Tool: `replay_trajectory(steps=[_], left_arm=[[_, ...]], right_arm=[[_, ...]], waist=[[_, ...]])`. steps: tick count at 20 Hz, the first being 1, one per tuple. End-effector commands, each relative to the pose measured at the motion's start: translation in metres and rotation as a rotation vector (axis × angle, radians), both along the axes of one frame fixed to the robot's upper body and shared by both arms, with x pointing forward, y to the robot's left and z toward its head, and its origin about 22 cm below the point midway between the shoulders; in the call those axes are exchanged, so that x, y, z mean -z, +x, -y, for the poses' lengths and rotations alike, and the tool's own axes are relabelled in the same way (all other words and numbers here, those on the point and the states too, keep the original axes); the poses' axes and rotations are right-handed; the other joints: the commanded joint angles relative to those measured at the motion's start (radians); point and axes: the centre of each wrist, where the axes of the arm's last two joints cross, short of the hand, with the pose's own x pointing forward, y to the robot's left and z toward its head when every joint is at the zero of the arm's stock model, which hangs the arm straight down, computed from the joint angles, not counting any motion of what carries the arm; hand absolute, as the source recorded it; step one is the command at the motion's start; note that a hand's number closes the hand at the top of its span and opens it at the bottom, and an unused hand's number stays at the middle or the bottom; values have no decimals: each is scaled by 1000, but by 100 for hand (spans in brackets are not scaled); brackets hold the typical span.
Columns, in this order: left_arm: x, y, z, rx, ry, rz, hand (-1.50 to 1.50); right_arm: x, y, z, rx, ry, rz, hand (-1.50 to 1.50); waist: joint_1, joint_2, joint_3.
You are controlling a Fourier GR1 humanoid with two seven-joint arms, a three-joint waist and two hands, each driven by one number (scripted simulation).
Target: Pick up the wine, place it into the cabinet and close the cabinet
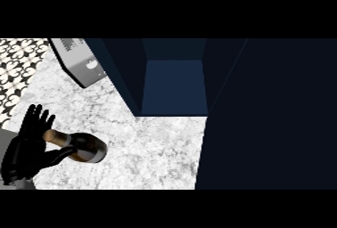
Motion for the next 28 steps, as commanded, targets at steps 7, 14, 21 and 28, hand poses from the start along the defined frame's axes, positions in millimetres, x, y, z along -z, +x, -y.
replay_trajectory(steps=[7,14,21,28], left_arm=[[73,-4,-6,38,-29,-28,-150],[97,-6,14,52,-45,-36,-150],[131,-19,16,37,-177,-31,-150],[142,-18,6,56,-215,15,-150]], right_arm=[[-15,-17,10,-16,10,39,-150],[-5,-11,-1,-36,37,35,-150],[-12,-22,11,-29,5,38,-150],[-7,-18,8,-16,5,26,-150]], waist=[[-5,1,0],[0,0,0],[-4,1,0],[-4,1,0]])
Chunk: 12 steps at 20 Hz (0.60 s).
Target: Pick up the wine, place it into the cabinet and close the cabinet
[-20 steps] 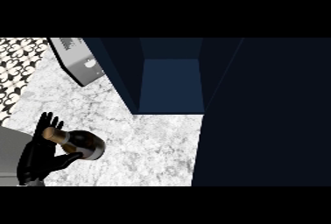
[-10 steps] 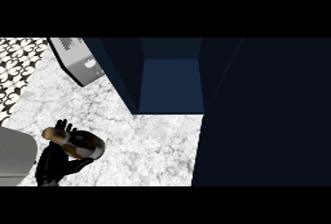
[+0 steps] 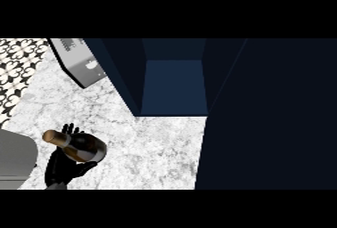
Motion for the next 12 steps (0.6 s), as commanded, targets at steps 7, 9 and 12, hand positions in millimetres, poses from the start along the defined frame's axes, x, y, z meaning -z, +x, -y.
replay_trajectory(steps=[7,9,12], left_arm=[[9,10,2,27,-22,39,-150],[8,11,16,39,-3,56,-150],[8,19,11,-8,6,67,-150]], right_arm=[[-18,-9,0,-37,30,18,-150],[-8,-7,15,-29,10,23,-150],[-13,-27,-2,-27,41,18,-150]], waist=[[0,1,-1],[2,0,0],[-2,1,-1]])
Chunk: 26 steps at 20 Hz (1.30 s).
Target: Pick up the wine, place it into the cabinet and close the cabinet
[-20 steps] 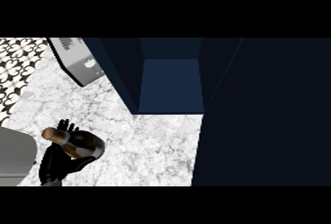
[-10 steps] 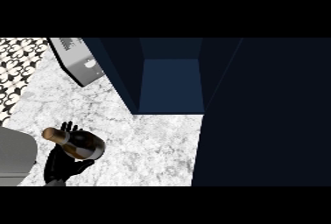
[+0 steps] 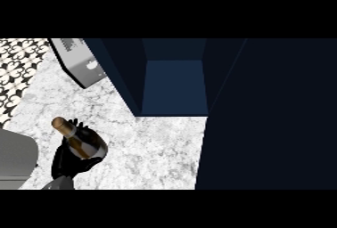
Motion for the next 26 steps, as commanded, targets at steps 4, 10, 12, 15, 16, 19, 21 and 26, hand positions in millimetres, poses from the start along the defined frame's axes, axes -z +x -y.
replay_trajectory(steps=[4,10,12,15,16,19,21,26], left_arm=[[-13,25,5,-43,-22,8,150],[-4,28,32,-31,-106,4,150],[-13,34,22,-11,-96,19,150],[-10,38,33,25,-128,20,150],[-20,51,34,28,-126,41,150],[-23,47,20,36,-111,48,150],[-23,38,18,33,-126,79,150],[-14,21,33,12,-95,139,150]], right_arm=[[0,-26,19,-34,15,16,-150],[-15,-23,3,-26,26,18,-150],[3,-12,6,-31,24,5,-150],[-6,-7,3,-32,12,11,-150],[-4,3,15,-24,18,13,-150],[10,-13,5,-8,29,2,-150],[-4,-24,19,-8,1,26,-150],[-3,-17,18,-17,5,21,-150]], waist=[[-2,1,-4],[-2,1,-5],[1,1,-4],[0,2,-5],[1,2,-4],[1,0,-4],[3,-1,-4],[4,-1,-4]])
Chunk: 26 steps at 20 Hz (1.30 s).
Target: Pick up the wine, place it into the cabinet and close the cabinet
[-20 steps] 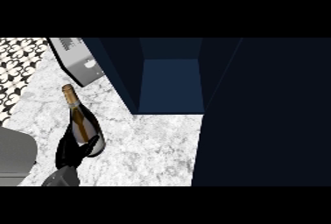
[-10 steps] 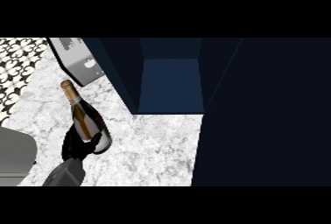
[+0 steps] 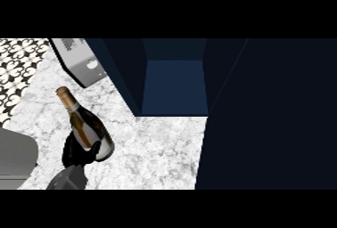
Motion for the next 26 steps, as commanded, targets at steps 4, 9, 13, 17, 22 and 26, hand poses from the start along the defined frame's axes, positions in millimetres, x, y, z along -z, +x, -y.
replay_trajectory(steps=[4,9,13,17,22,26], left_arm=[[-7,-5,0,16,-15,96,150],[-28,-3,26,88,-15,85,150],[-44,3,54,133,37,151,150],[-44,-17,75,205,13,121,150],[-77,-20,113,189,11,86,150],[-86,-22,133,190,8,86,150]], right_arm=[[-13,-12,-1,-52,30,29,-150],[-3,-3,-5,-42,48,-16,-150],[-12,-15,4,-57,37,-6,-150],[-10,-10,6,-46,29,3,-150],[-14,-10,-11,-37,51,-10,-150],[-5,-4,7,-45,30,5,-150]], waist=[[2,-1,0],[7,-2,0],[4,-3,1],[2,-1,0],[4,-2,0],[0,0,0]])
